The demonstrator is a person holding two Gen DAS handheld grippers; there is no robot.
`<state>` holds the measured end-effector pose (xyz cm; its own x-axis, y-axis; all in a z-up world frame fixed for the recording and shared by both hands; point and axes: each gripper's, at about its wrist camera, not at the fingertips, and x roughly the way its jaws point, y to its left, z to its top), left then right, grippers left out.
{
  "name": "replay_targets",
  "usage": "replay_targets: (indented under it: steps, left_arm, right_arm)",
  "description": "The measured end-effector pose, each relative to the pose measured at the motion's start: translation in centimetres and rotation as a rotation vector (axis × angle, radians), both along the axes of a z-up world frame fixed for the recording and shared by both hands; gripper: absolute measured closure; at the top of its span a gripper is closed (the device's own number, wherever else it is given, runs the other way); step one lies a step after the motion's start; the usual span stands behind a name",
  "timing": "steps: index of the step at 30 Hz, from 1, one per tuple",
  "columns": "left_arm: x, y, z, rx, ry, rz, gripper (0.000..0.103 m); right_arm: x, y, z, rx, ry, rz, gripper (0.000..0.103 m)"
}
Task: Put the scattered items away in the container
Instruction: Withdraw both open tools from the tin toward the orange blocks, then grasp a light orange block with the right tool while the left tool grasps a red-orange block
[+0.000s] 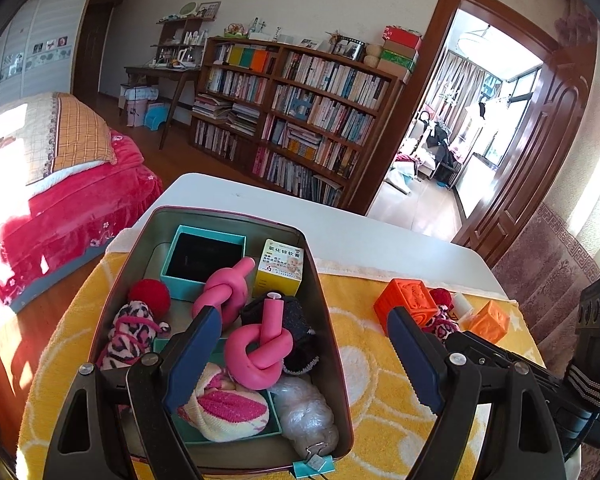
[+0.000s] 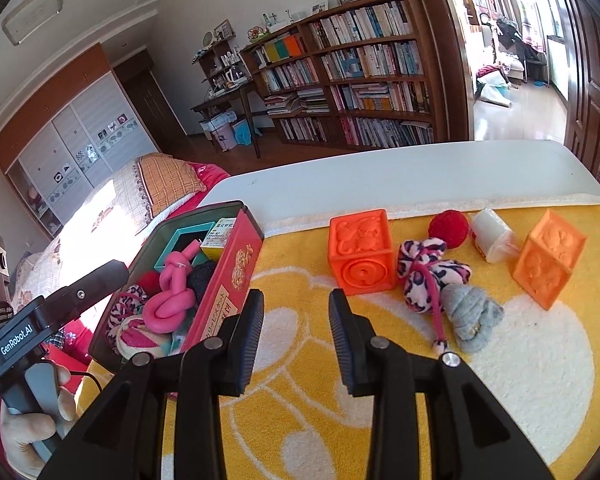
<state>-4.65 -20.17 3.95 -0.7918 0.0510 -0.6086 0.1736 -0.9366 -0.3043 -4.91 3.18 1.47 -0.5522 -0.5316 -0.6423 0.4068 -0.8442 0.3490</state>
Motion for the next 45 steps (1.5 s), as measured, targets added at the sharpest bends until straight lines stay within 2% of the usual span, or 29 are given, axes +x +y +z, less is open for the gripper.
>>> replay_targets:
  steps: [8, 9, 11, 14, 26, 33, 35, 38, 45]
  left_arm:
    - [-0.3, 1.2, 0.1, -0.014, -0.008, -0.021, 0.016]
    - [-0.3, 1.4, 0.2, -0.016, -0.009, -0.024, 0.016]
    - [-0.4, 1.7, 0.2, -0.021, -0.012, -0.028, 0.016]
    - [-0.5, 2.2, 0.3, -0.011, -0.013, -0.041, 0.016]
    - [-1.6, 5.7, 1.3, -0.020, -0.015, -0.097, 0.016]
    - [-2.8, 8.4, 1.4, -0.020, -0.019, -0.133, 0.016]
    - [-3.2, 9.2, 1.2, -0.023, -0.026, -0.146, 0.016]
    - [-3.9, 10.1, 0.9, -0.028, -0.035, -0.159, 0.016]
    - [-5.4, 11.3, -0.1, -0.017, -0.059, -0.171, 0.016]
  right_arm:
    - [-0.9, 2.5, 0.0, -0.001, -0.002, -0.054, 0.064]
    - [-1.0, 2.9, 0.1, 0.004, 0.002, -0.062, 0.063]
    - [-1.1, 4.0, 0.4, 0.016, 0.015, -0.087, 0.049]
    - [-1.4, 6.0, 0.8, 0.031, 0.031, -0.132, 0.042]
    - [-3.6, 13.2, 0.4, 0.075, 0.034, -0.276, 0.035]
    - [-5.1, 15.5, -1.6, 0.124, -0.007, -0.309, 0.032]
    - [-5.5, 16.1, -2.1, 0.118, -0.026, -0.314, 0.027]
    - [-6.1, 16.3, -2.3, 0.128, -0.034, -0.303, 0.024]
    - [-8.1, 15.7, -3.1, 0.188, -0.040, -0.257, 0.023]
